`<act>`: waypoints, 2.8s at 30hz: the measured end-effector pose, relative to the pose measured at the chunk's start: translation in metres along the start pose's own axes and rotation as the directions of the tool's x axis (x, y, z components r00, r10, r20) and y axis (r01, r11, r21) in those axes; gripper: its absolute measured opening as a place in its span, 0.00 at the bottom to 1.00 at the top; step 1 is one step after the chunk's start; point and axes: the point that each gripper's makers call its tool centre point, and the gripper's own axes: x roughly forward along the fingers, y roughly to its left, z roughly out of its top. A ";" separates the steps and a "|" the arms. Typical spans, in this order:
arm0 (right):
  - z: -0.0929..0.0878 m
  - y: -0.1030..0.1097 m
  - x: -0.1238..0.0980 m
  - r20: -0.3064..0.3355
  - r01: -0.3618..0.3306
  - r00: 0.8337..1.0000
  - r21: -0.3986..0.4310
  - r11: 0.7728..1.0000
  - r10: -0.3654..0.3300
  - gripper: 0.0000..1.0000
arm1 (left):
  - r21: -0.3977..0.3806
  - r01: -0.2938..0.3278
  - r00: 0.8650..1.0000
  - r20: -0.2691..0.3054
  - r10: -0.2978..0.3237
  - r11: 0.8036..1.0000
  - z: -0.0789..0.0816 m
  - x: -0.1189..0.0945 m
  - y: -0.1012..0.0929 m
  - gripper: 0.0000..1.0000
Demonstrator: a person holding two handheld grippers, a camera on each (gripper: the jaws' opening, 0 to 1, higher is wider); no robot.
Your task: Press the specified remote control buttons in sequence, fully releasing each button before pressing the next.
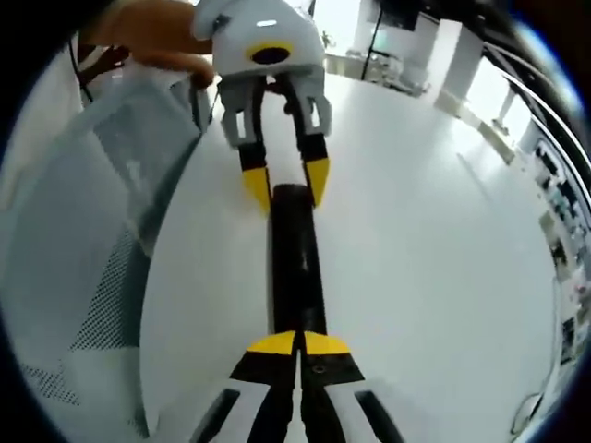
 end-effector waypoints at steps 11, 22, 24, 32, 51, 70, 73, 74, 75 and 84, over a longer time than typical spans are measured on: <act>0.000 -0.002 0.001 -0.006 -0.005 1.000 0.006 1.000 0.005 0.00 | 0.000 0.002 1.000 0.006 -0.002 1.000 0.000 0.000 -0.001 0.24; -0.001 -0.001 0.001 -0.031 -0.018 0.999 -0.005 1.000 0.018 0.00 | 0.001 0.003 1.000 0.006 -0.003 1.000 0.000 -0.001 -0.001 0.24; -0.001 -0.002 0.001 -0.033 -0.021 0.999 -0.002 1.000 0.021 0.00 | 0.001 0.002 1.000 0.007 -0.002 1.000 0.000 0.000 -0.001 0.24; -0.001 -0.002 0.002 -0.054 -0.029 0.998 -0.015 0.999 0.028 0.00 | 0.001 0.002 1.000 0.009 -0.002 1.000 0.000 0.000 0.000 0.24; 0.001 -0.001 -0.001 -0.047 -0.027 0.999 -0.017 0.999 0.026 0.00 | 0.003 0.004 1.000 0.011 -0.004 1.000 0.000 -0.001 0.000 0.24; 0.005 -0.004 -0.004 -0.033 -0.022 0.999 -0.013 1.000 0.021 0.00 | 0.003 0.004 1.000 0.013 -0.004 1.000 -0.001 -0.001 0.000 0.24; 0.006 -0.003 -0.003 -0.033 -0.023 0.999 -0.016 1.000 0.023 0.00 | 0.003 0.004 1.000 0.014 -0.004 1.000 -0.001 -0.001 0.000 0.24; 0.006 -0.003 -0.003 -0.032 -0.024 0.999 -0.016 1.000 0.024 0.00 | 0.003 0.004 1.000 0.014 -0.004 1.000 -0.001 -0.001 0.000 0.24; 0.008 -0.003 -0.003 -0.030 -0.026 0.999 -0.017 1.000 0.025 0.00 | 0.003 0.004 1.000 0.014 -0.004 1.000 -0.001 -0.001 0.000 0.24; 0.011 -0.004 -0.003 -0.038 -0.032 0.999 -0.028 0.999 0.031 0.00 | 0.003 0.005 1.000 0.014 -0.005 1.000 -0.001 -0.001 0.000 0.24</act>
